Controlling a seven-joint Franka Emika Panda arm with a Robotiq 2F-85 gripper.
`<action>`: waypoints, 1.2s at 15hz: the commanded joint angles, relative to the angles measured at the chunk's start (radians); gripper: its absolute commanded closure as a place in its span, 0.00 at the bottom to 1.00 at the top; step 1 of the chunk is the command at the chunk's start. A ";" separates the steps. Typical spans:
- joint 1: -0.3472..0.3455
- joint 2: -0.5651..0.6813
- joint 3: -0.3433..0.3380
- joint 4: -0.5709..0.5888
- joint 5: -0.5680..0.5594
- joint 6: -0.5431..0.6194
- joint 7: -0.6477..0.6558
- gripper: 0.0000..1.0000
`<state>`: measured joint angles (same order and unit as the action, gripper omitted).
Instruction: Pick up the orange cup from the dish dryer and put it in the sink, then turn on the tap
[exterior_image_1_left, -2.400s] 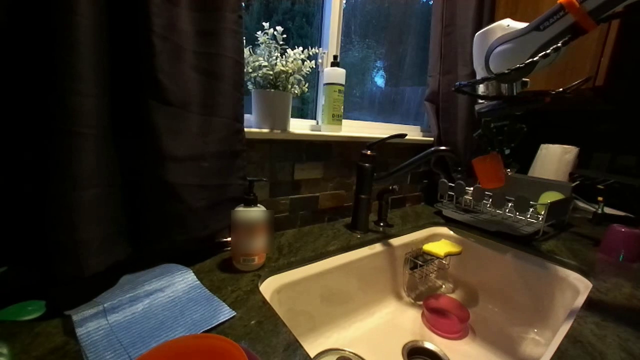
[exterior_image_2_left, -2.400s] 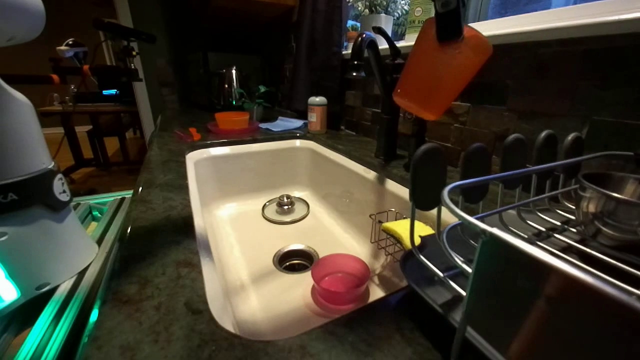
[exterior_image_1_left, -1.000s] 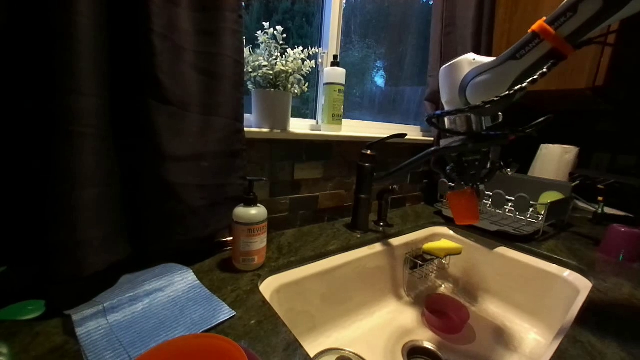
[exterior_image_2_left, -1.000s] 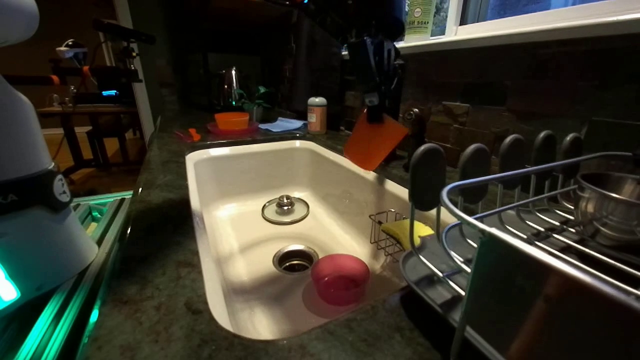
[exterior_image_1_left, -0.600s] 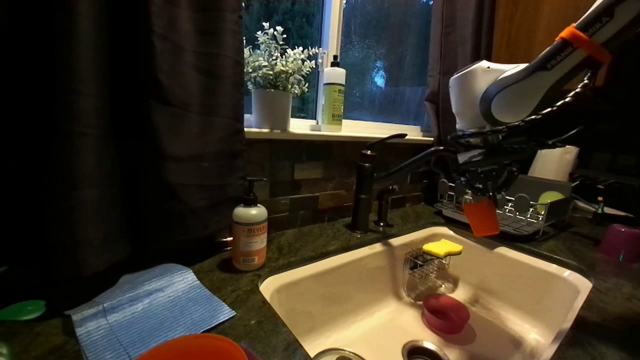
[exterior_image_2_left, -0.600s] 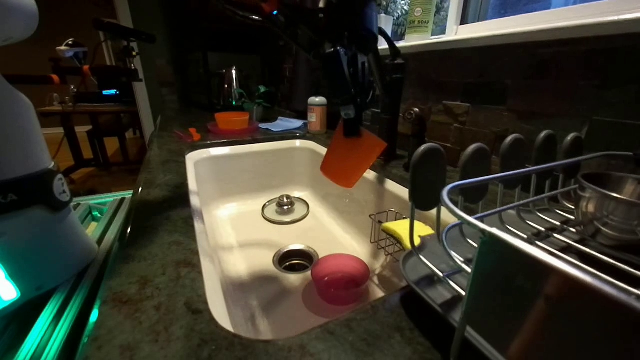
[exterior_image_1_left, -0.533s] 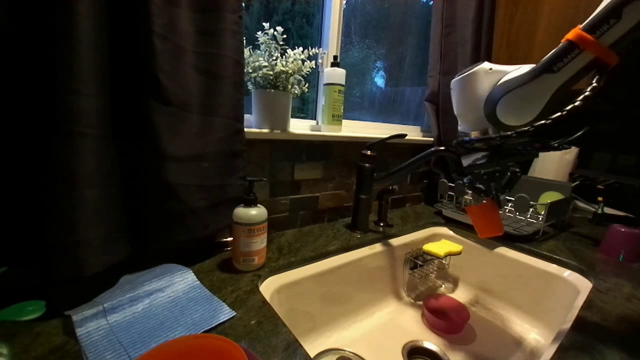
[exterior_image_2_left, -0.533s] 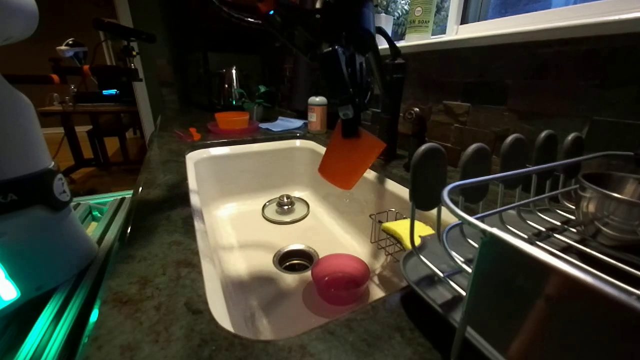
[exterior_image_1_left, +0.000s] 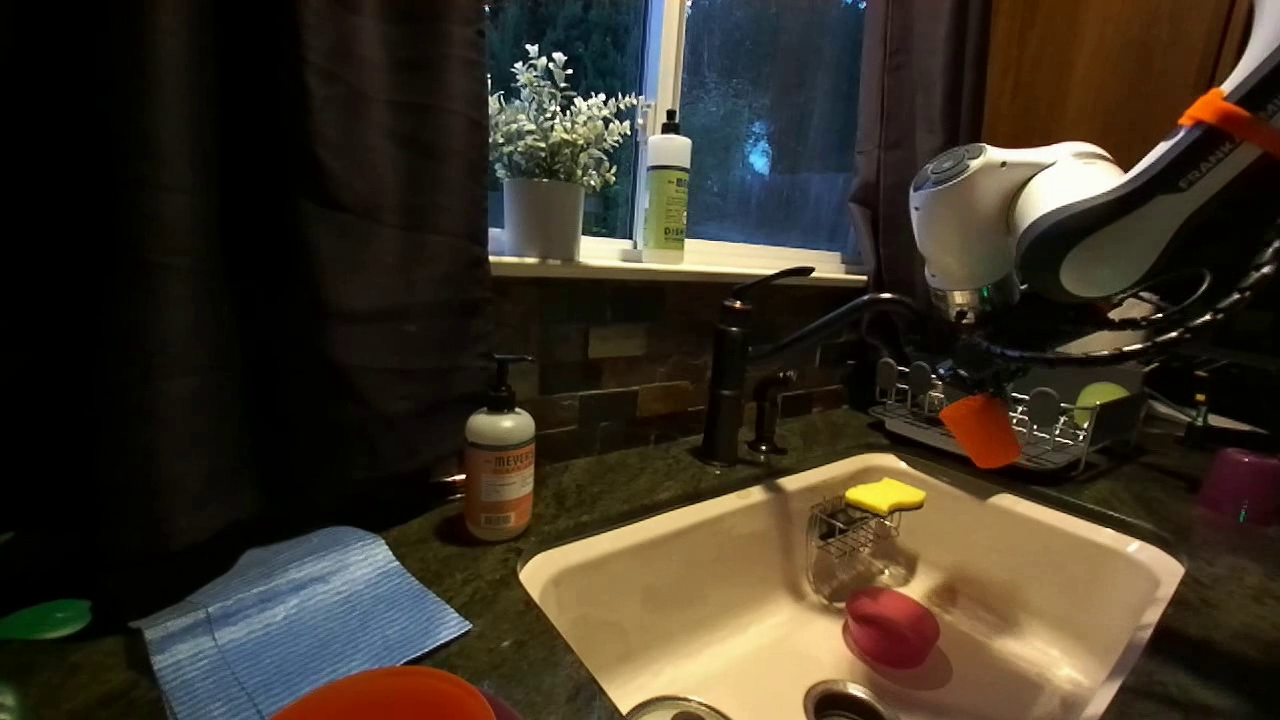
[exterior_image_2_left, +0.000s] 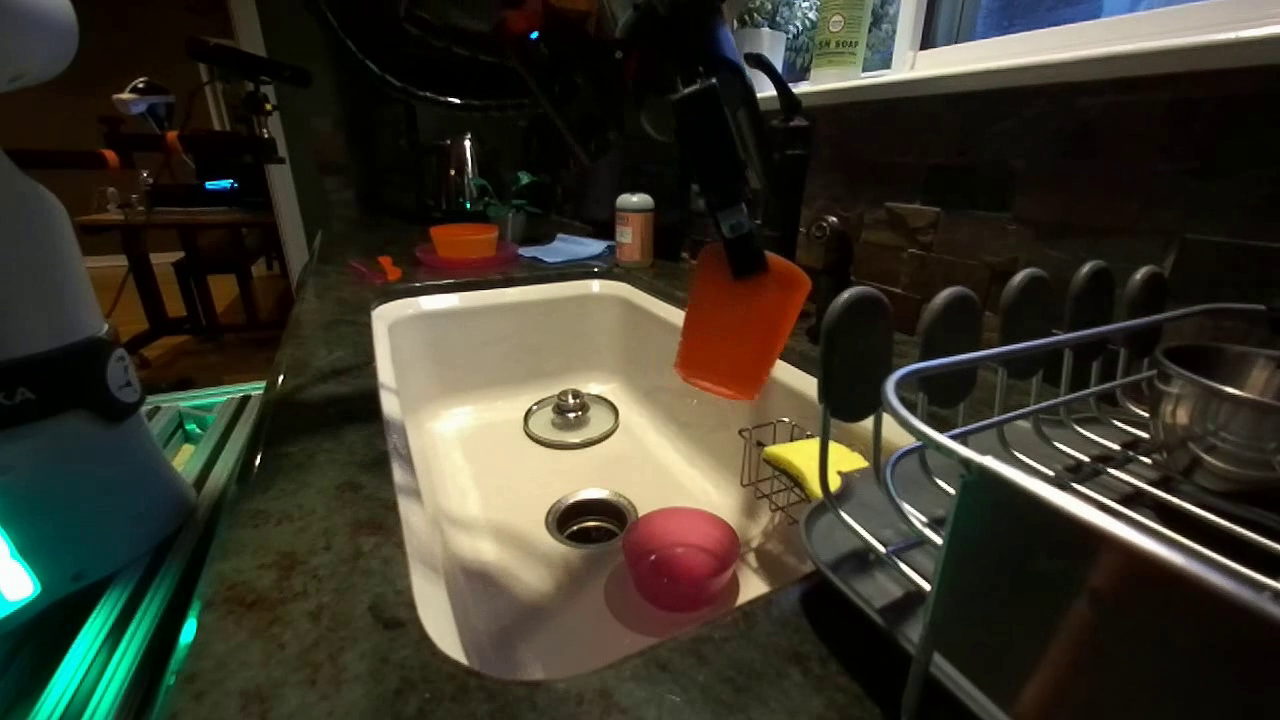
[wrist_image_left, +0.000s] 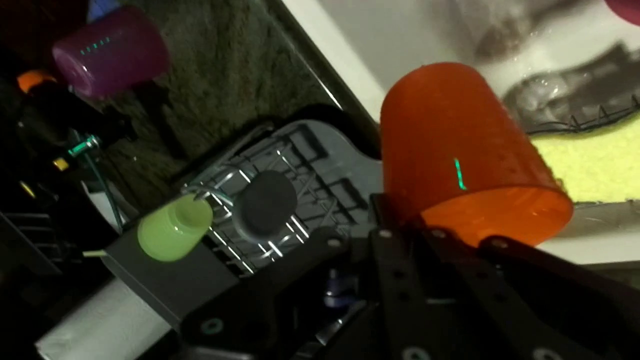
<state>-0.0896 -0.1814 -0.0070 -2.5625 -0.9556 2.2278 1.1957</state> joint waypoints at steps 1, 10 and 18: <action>-0.009 -0.010 -0.021 -0.055 -0.144 0.167 0.081 0.99; -0.064 0.043 -0.120 -0.137 -0.211 0.662 0.152 0.99; -0.068 0.139 -0.170 -0.143 -0.153 0.793 0.044 0.94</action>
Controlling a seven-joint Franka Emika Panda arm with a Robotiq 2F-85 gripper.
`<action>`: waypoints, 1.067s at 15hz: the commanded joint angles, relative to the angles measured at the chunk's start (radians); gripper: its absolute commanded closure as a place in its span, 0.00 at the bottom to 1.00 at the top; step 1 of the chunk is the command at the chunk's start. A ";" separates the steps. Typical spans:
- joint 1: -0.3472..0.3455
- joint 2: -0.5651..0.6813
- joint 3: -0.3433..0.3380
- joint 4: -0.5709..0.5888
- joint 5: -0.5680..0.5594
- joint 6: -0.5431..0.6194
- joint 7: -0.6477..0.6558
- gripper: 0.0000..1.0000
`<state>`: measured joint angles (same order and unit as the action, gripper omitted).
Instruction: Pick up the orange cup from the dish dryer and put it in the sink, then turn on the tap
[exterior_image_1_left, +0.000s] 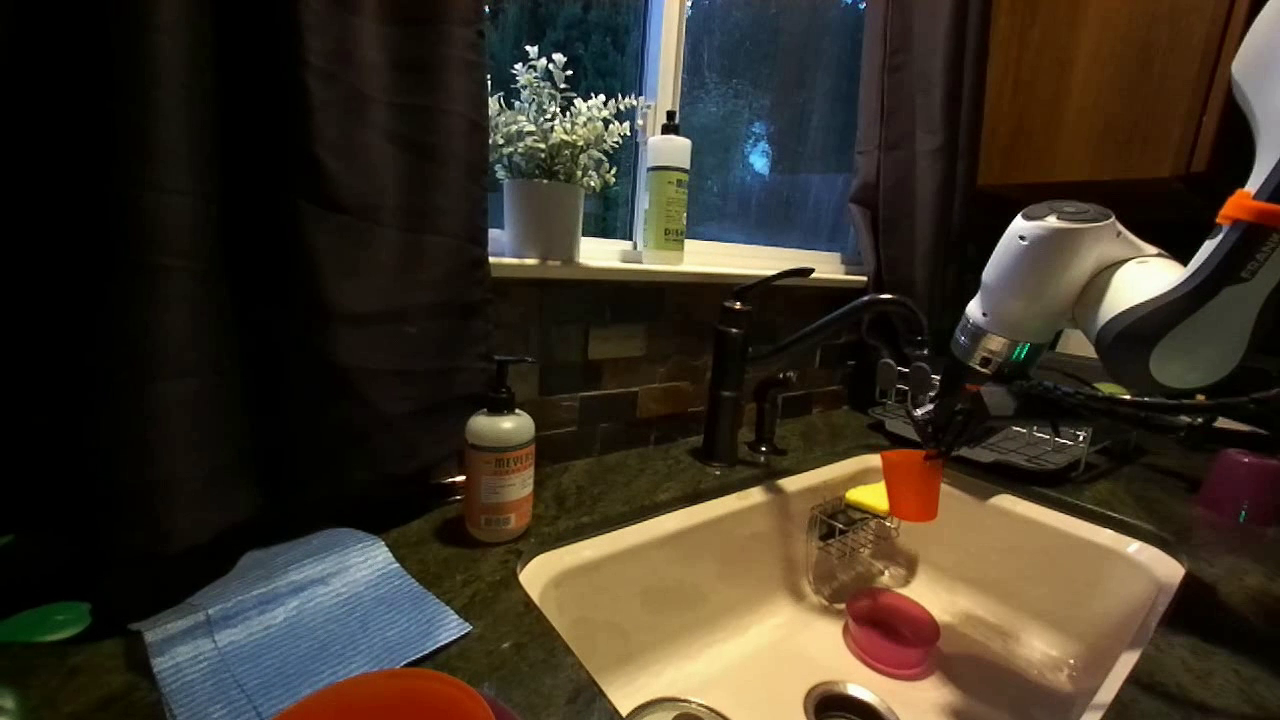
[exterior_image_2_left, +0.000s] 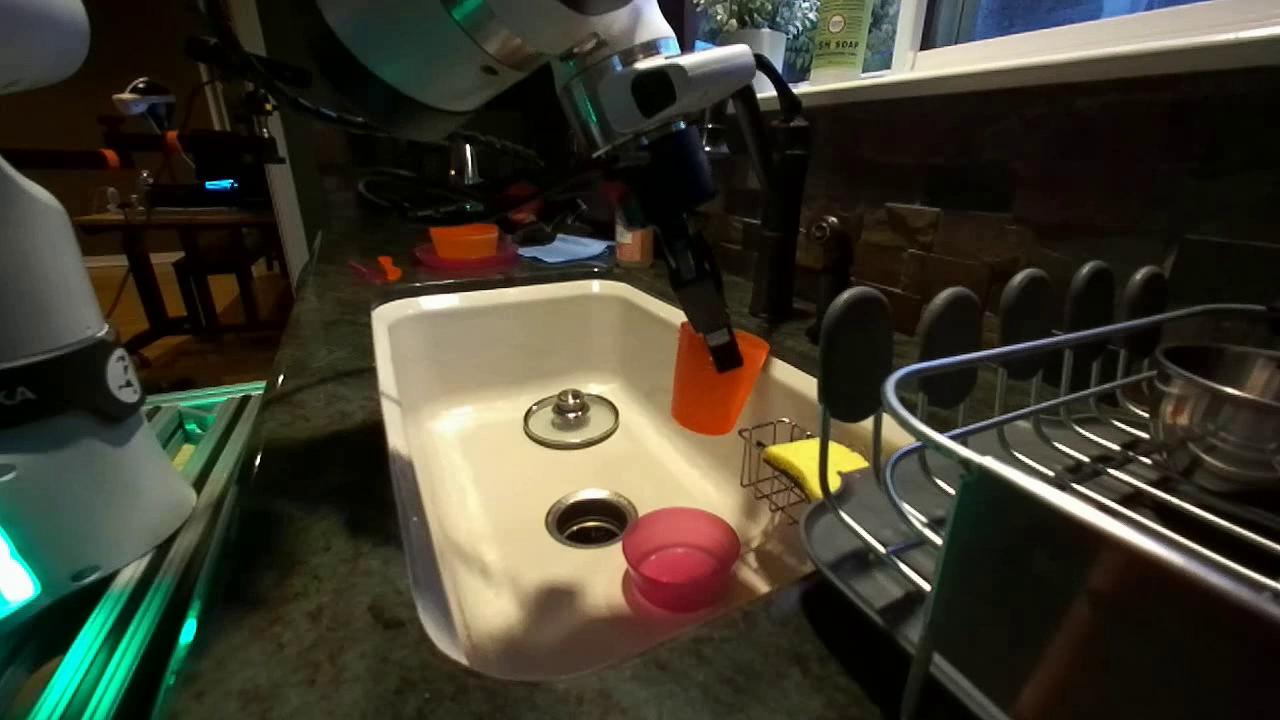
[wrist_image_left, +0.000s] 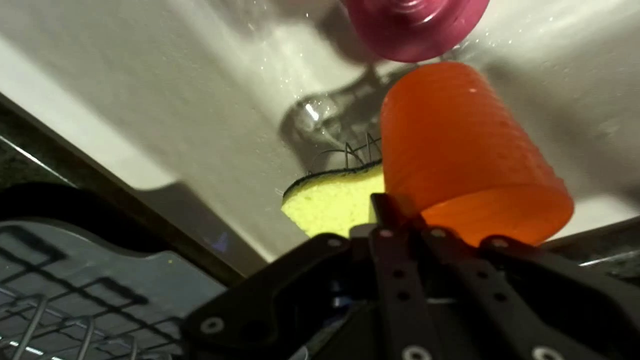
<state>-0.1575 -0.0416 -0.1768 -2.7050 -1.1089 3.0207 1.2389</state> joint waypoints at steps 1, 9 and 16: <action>0.000 0.010 -0.001 0.002 0.003 0.003 -0.005 0.94; 0.032 0.079 0.032 0.032 0.104 -0.074 -0.144 0.99; 0.042 0.132 0.037 0.089 -0.012 -0.120 -0.115 0.99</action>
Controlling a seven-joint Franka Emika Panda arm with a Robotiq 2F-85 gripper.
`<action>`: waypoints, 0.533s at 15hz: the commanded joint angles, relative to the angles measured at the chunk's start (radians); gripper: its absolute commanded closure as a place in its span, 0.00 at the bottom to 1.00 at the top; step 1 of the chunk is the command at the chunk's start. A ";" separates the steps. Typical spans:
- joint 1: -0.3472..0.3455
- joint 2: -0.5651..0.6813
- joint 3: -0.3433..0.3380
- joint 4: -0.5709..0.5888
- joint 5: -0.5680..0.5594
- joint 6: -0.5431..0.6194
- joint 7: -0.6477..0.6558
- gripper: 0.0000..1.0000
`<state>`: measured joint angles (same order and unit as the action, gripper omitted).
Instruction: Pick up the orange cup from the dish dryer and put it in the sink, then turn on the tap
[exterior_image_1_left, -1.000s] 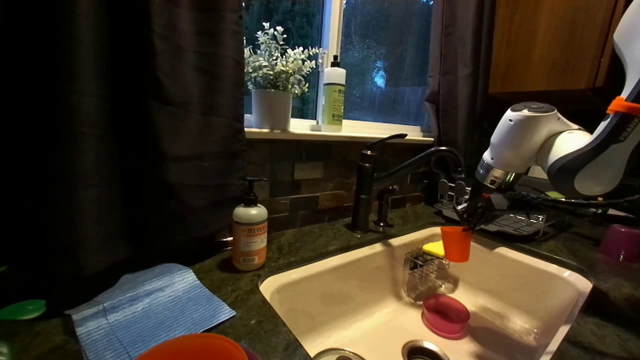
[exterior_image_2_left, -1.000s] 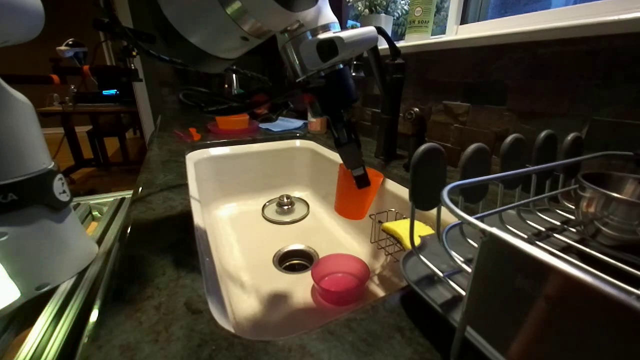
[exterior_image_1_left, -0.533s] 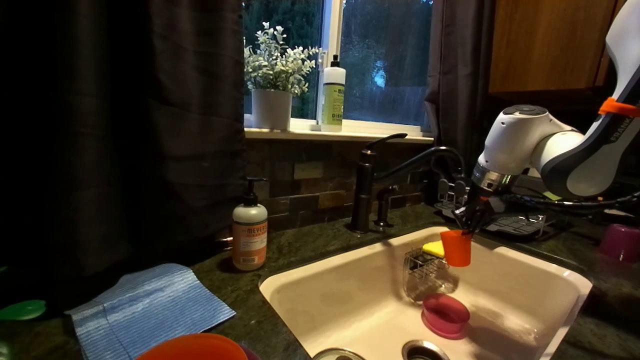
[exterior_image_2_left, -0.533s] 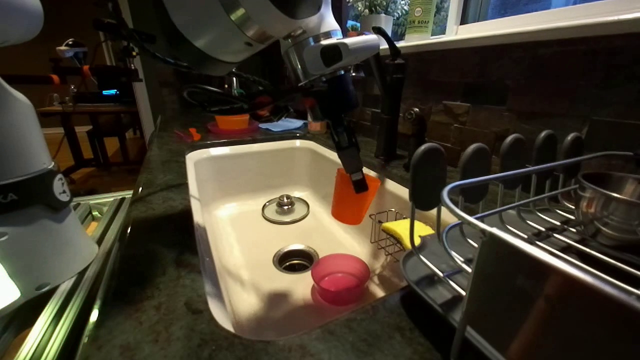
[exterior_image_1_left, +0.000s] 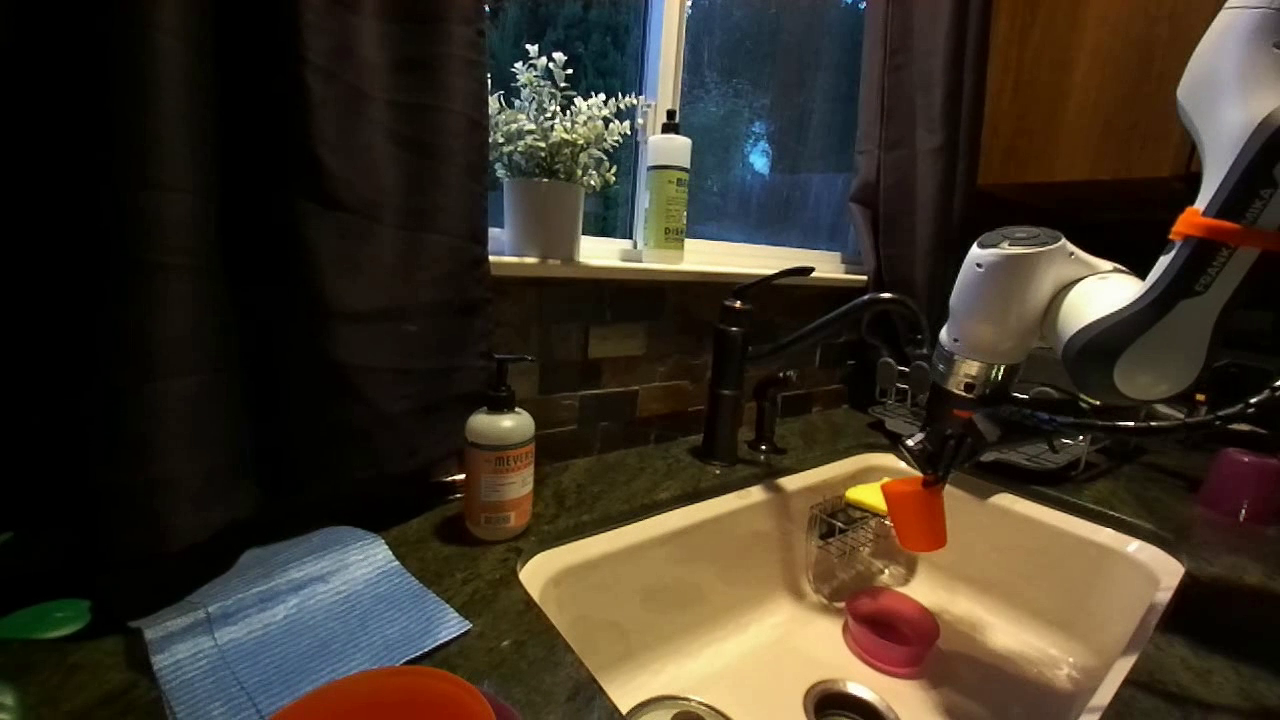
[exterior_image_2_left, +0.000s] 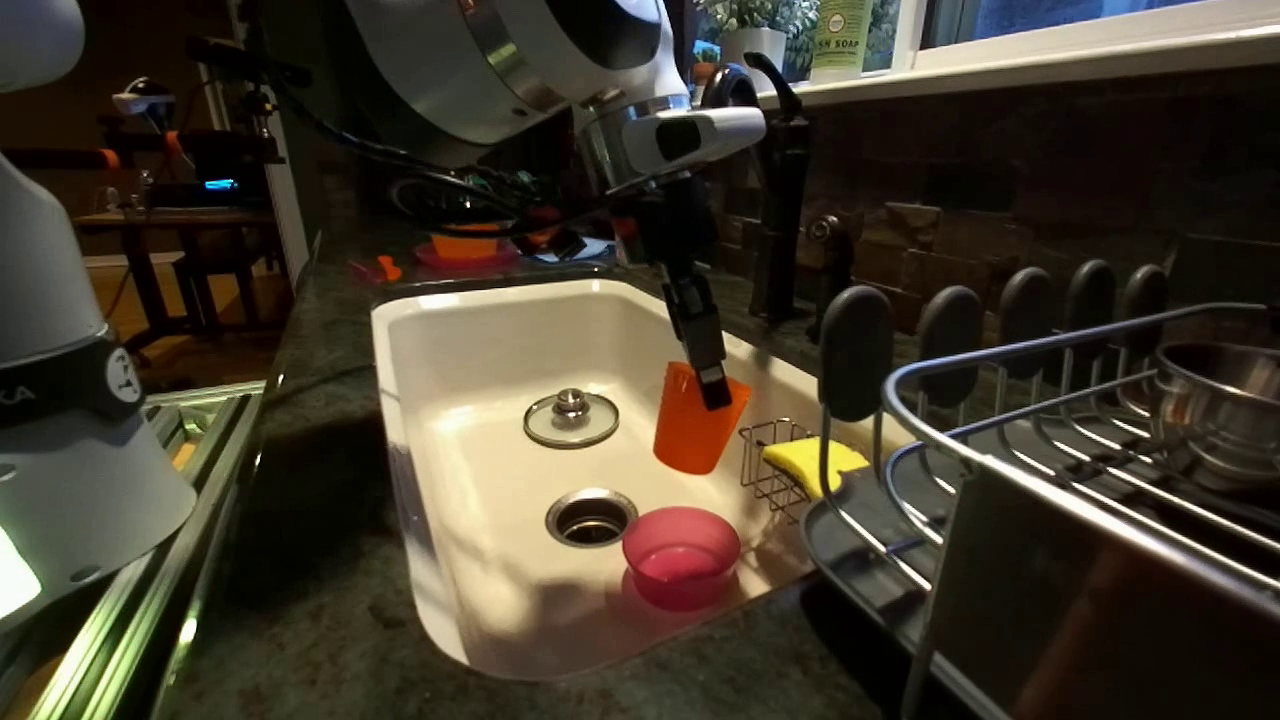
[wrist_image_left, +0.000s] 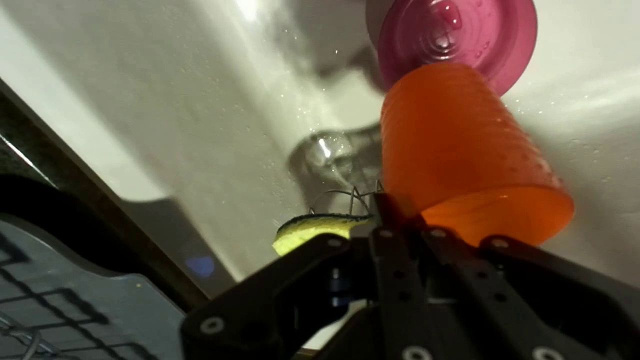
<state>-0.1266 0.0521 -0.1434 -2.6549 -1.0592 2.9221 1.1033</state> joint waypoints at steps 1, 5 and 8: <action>0.014 0.050 0.005 0.048 -0.077 -0.008 0.030 0.99; 0.016 0.080 0.011 0.033 -0.048 0.013 0.054 0.99; 0.016 0.098 0.004 0.030 -0.084 0.030 0.101 0.99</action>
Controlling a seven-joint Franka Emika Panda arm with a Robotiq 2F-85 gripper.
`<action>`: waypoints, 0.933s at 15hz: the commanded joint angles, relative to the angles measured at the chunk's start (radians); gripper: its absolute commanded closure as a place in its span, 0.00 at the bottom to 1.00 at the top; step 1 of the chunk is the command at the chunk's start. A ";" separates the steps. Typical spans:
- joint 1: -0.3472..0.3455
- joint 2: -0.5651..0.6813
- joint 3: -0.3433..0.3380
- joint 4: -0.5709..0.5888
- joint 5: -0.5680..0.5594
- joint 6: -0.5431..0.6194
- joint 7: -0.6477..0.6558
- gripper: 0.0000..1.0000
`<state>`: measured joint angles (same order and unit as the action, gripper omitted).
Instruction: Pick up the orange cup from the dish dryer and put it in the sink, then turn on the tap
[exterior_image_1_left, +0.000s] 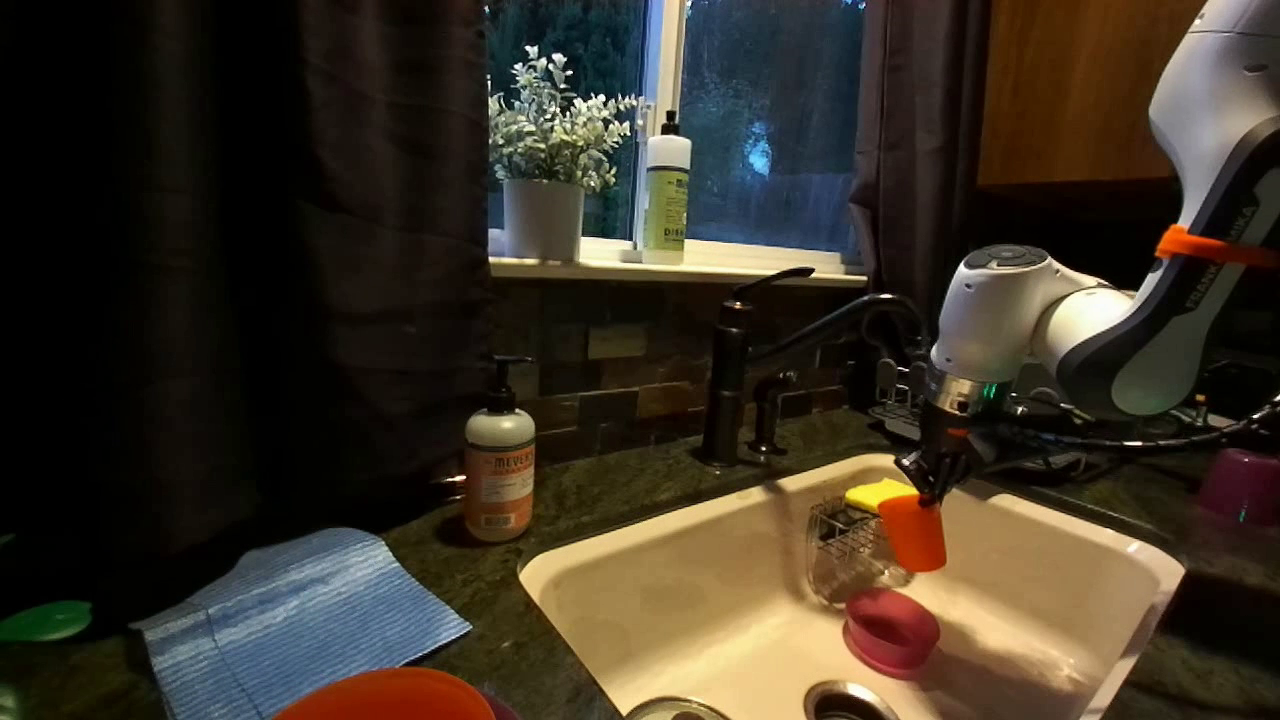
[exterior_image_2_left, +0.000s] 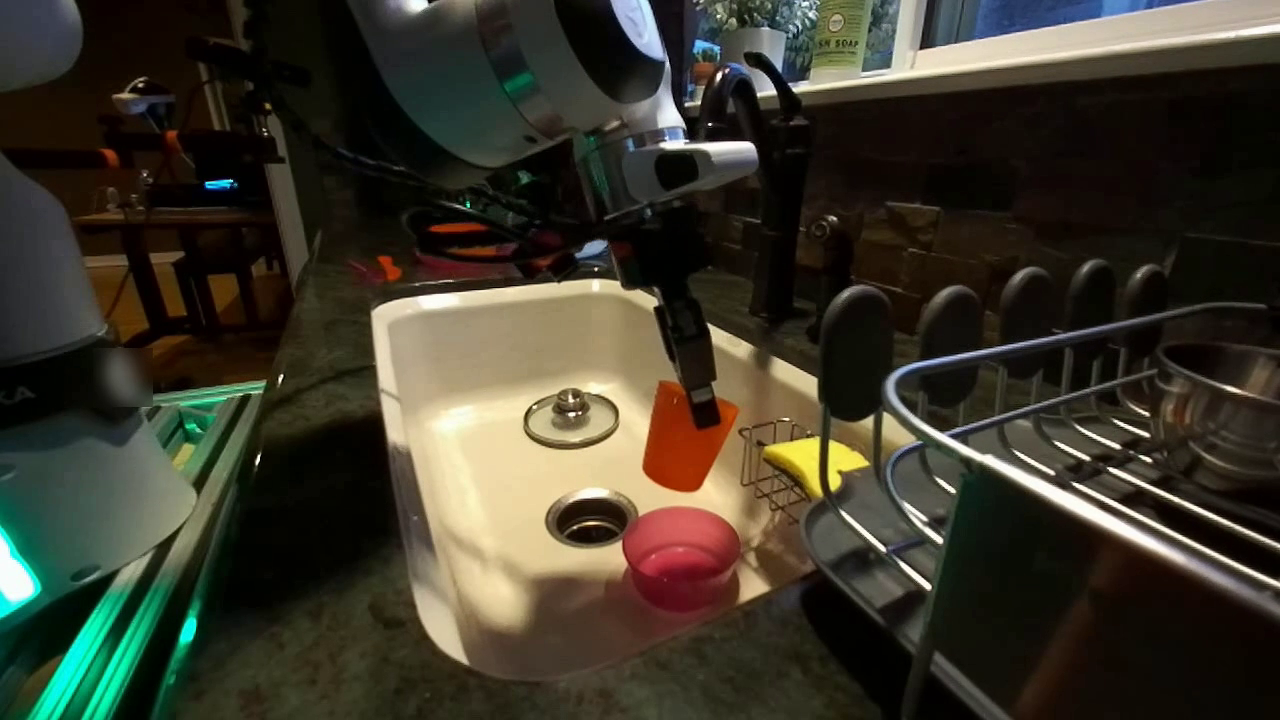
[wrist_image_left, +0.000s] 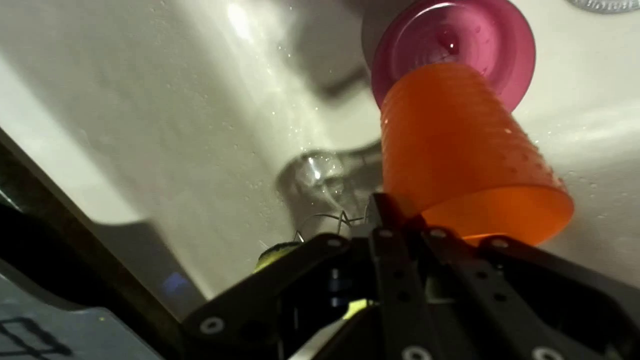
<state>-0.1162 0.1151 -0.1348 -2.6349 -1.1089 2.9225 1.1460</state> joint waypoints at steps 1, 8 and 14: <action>0.006 0.043 -0.005 0.012 -0.035 0.026 0.068 0.99; 0.015 0.100 -0.013 0.062 -0.188 0.017 0.131 0.99; 0.007 0.155 -0.008 0.085 -0.215 0.067 0.164 0.99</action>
<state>-0.1115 0.2230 -0.1368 -2.5788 -1.2821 2.9461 1.2687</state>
